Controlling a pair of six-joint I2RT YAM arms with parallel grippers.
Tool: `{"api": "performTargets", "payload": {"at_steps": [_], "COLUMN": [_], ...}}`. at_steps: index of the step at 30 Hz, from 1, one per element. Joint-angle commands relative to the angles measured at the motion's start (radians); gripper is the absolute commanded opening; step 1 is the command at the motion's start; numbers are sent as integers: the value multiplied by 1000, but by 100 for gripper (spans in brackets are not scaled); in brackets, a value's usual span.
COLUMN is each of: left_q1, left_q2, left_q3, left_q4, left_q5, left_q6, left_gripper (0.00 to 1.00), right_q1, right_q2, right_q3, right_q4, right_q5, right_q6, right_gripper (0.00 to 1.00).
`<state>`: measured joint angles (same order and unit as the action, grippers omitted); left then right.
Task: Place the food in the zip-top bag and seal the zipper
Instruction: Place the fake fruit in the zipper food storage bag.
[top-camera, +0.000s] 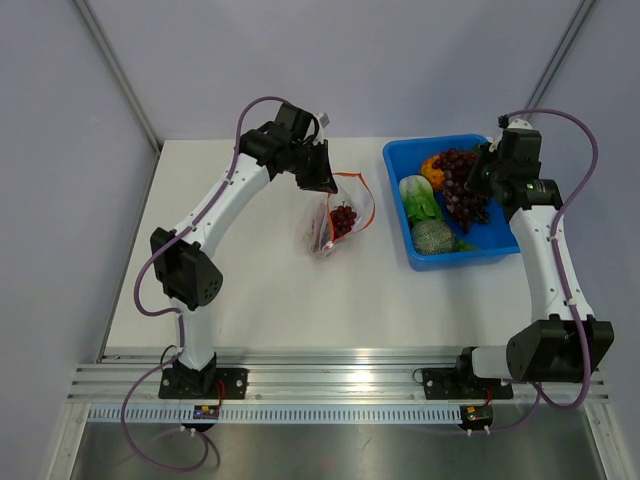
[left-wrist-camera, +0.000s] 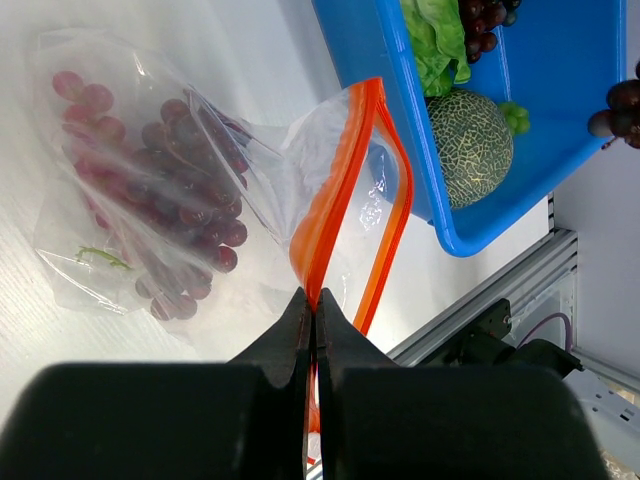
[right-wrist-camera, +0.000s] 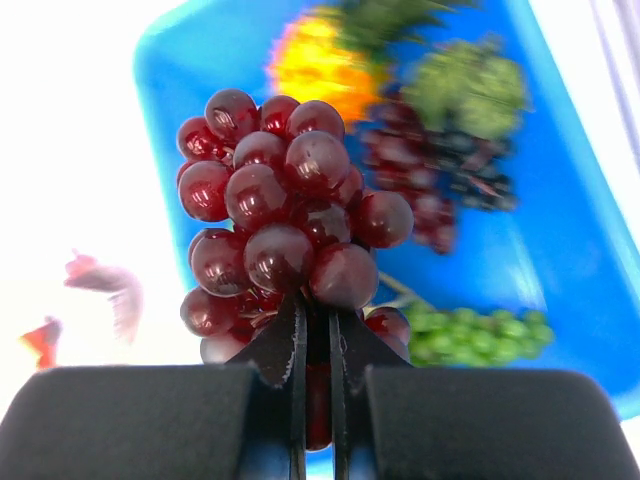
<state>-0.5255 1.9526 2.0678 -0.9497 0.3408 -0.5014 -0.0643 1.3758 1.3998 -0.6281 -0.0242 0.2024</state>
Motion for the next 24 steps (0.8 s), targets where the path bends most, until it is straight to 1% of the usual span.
{"api": "performTargets", "payload": {"at_steps": [1, 3, 5, 7, 12, 16, 22, 24], "left_q1": [-4, -5, -4, -4, -4, -4, 2, 2], "left_q2": [-27, -30, -35, -35, -47, -64, -52, -49], "left_q3": [43, 45, 45, 44, 17, 2, 48, 55], "left_q4": [29, 29, 26, 20, 12, 20, 14, 17], "left_q5": [32, 27, 21, 18, 17, 3, 1, 6], "left_q6": [6, 4, 7, 12, 23, 21, 23, 23], "left_gripper": [0, 0, 0, 0, 0, 0, 0, 0], "right_q1": [105, 180, 224, 273, 342, 412, 460, 478], "right_q2": [-87, -102, -106, -106, -109, -72, 3, 28], "right_q3": [73, 87, 122, 148, 128, 116, 146, 134], "right_q4": [34, 38, 30, 28, 91, 100, 27, 36], "right_q5": [-63, -63, -71, -112, -219, -223, -244, -240], "right_q6": [43, 51, 61, 72, 150, 173, 164, 175], "right_gripper": [0, 0, 0, 0, 0, 0, 0, 0]}}
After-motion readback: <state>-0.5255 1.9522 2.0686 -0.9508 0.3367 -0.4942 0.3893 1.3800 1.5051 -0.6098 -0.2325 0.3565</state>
